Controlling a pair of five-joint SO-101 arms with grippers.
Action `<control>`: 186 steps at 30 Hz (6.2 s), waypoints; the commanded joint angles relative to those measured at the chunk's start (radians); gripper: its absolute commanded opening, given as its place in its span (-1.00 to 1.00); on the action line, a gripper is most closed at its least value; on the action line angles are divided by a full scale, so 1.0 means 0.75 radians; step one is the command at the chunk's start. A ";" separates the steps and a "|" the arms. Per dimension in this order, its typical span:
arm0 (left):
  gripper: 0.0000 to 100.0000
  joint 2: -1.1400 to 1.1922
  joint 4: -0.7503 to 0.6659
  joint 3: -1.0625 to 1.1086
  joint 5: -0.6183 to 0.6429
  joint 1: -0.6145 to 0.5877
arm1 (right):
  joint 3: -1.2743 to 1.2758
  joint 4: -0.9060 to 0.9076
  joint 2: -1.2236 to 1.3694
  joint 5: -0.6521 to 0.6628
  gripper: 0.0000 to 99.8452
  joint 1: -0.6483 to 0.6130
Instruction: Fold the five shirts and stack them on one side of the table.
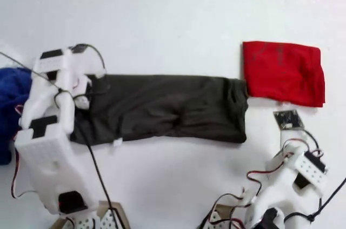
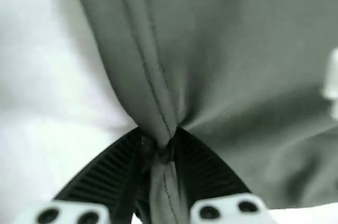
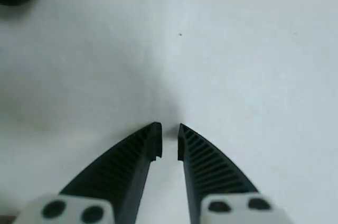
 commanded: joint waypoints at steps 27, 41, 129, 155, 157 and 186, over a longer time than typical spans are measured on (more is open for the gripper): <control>-0.95 -0.299 0.466 -0.267 -0.039 0.280 | 0.047 -0.152 -0.044 -0.239 -0.88 0.017; -0.95 -0.501 0.428 -0.394 -0.008 1.002 | 0.047 -0.152 -0.044 -0.239 -0.88 0.017; -0.94 -0.160 0.135 -0.453 0.160 1.475 | 0.057 -0.163 -0.044 -0.241 -0.95 0.017; -0.94 -0.256 0.000 -0.805 0.166 1.277 | 0.057 -0.163 -0.044 -0.241 -0.95 0.017; -0.94 -0.143 -0.094 -0.821 0.237 1.205 | 0.057 -0.163 -0.044 -0.241 -0.95 0.017; -0.78 0.710 0.473 -2.141 0.305 1.142 | 0.059 -0.163 -0.044 -0.241 -0.95 0.017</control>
